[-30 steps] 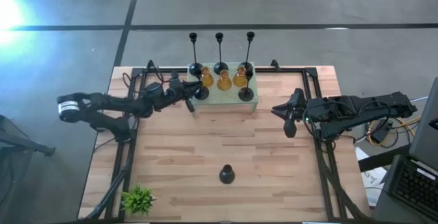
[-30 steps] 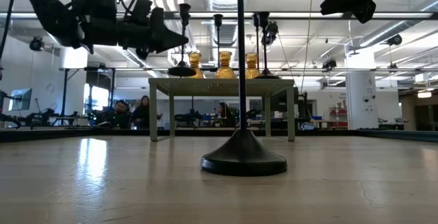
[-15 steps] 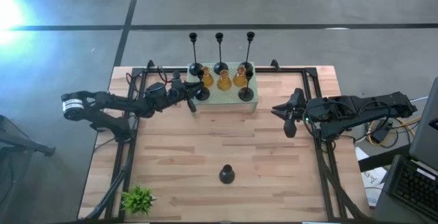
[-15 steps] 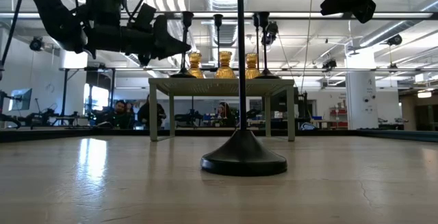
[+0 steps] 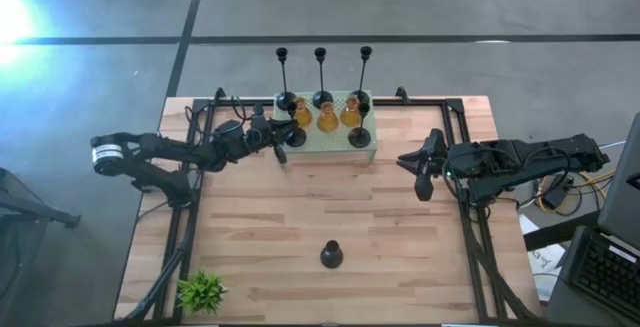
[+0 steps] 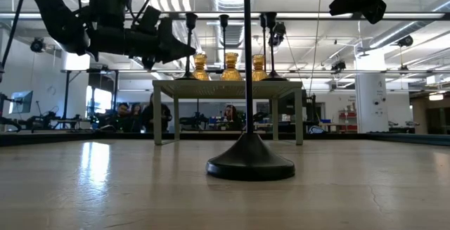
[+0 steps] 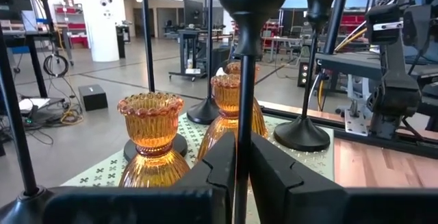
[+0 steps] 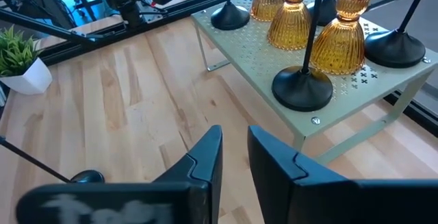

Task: Pick & Place candle stick holders
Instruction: Align the small black candle holder with the other small black candle holder on the shelf, then align the small black candle holder with the other small black candle holders on the shelf

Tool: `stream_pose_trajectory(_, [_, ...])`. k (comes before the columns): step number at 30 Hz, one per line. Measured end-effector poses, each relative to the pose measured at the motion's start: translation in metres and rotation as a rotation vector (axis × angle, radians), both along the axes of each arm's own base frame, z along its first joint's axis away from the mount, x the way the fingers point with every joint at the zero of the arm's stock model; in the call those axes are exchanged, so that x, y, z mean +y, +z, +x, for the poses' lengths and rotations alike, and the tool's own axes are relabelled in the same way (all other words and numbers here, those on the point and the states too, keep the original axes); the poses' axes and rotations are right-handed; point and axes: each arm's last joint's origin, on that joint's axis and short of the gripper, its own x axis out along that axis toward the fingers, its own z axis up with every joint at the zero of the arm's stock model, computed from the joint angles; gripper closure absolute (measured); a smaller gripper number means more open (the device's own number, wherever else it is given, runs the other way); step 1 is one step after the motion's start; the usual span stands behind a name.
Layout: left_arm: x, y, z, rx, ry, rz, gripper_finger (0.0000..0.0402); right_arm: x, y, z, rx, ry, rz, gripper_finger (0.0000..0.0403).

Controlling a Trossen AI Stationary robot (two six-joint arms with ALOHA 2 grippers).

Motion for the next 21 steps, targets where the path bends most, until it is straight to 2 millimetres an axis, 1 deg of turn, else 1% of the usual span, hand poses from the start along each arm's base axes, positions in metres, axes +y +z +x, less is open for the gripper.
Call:
stream_pose_trajectory(6, [-0.0002,-0.0008,0.0001,-0.005,-0.012,-0.026,0.0359,0.0000,0.0000,0.0000,0.000,0.000,0.001,0.0327])
stream_pose_trajectory(9, [-0.0004,-0.0008,0.0001,0.000,-0.018,-0.016,0.0350,0.0000,0.0000,0.0000,0.000,-0.001,0.001,0.0324])
stream_pose_trajectory(13, [-0.0011,0.0030,-0.0018,-0.007,-0.016,0.004,0.0326,0.0001,-0.0001,0.0000,0.000,0.003,0.003,0.0325])
stream_pose_trajectory(17, [-0.0019,0.0062,-0.0036,-0.016,-0.016,0.007,0.0293,0.0001,-0.0001,0.0000,0.001,0.004,0.003,0.0333])
stream_pose_trajectory(21, [-0.0031,0.0066,-0.0065,0.019,-0.016,-0.011,0.0261,0.0002,-0.0002,0.0000,0.002,0.007,0.005,0.0338])
